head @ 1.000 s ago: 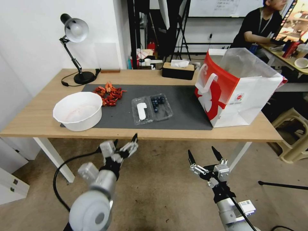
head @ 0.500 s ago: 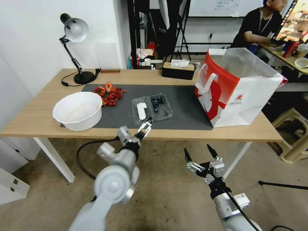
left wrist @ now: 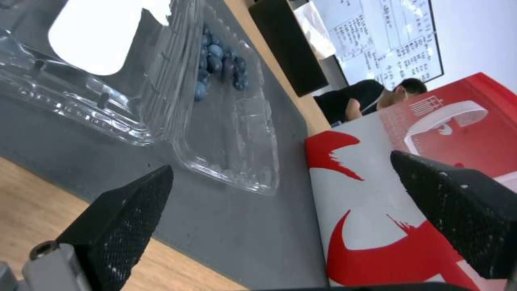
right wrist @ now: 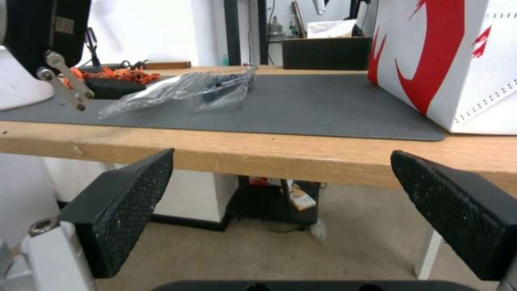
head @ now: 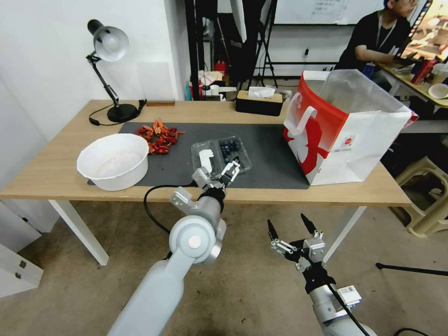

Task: Close the takeout container lid, then place the container into the takeout bag.

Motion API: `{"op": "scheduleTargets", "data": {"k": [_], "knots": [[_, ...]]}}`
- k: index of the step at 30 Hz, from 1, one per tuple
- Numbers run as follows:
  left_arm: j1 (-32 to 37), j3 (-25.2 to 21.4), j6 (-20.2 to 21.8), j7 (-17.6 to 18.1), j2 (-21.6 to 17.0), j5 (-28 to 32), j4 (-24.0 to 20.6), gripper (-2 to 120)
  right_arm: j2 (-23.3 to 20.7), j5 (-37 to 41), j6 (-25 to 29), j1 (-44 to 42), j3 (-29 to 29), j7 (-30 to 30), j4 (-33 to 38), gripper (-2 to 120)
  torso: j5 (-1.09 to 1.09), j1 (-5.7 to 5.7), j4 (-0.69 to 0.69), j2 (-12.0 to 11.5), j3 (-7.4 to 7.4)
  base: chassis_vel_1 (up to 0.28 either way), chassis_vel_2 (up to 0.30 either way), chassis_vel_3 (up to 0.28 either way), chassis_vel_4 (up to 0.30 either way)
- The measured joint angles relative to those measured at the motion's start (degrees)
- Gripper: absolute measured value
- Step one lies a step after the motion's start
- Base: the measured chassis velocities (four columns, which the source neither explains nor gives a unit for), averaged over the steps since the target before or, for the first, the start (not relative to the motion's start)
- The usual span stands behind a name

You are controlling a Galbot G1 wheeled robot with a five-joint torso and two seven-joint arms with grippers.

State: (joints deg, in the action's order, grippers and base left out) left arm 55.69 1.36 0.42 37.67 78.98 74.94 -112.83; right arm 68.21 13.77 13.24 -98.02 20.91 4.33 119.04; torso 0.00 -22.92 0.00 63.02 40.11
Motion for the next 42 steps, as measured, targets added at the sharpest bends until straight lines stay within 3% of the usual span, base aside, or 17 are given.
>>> {"op": "scheduleTargets", "data": {"k": [14,42], "knots": [[-1.79,0.20,0.23,0.53,0.45,0.55,3.79,100,-0.15,0.09,0.15,0.59,0.19,0.17,-0.65,100,-0.01,0.00,0.00,0.00,-0.01,0.000,0.000,0.000,0.000],[-2.93,-1.15,-0.13,2.30,0.98,0.37,6.80,100,-0.24,-0.15,0.31,0.24,0.20,0.52,-0.57,100,0.00,0.01,0.00,0.00,-0.01,0.000,0.000,0.000,0.000]]}}
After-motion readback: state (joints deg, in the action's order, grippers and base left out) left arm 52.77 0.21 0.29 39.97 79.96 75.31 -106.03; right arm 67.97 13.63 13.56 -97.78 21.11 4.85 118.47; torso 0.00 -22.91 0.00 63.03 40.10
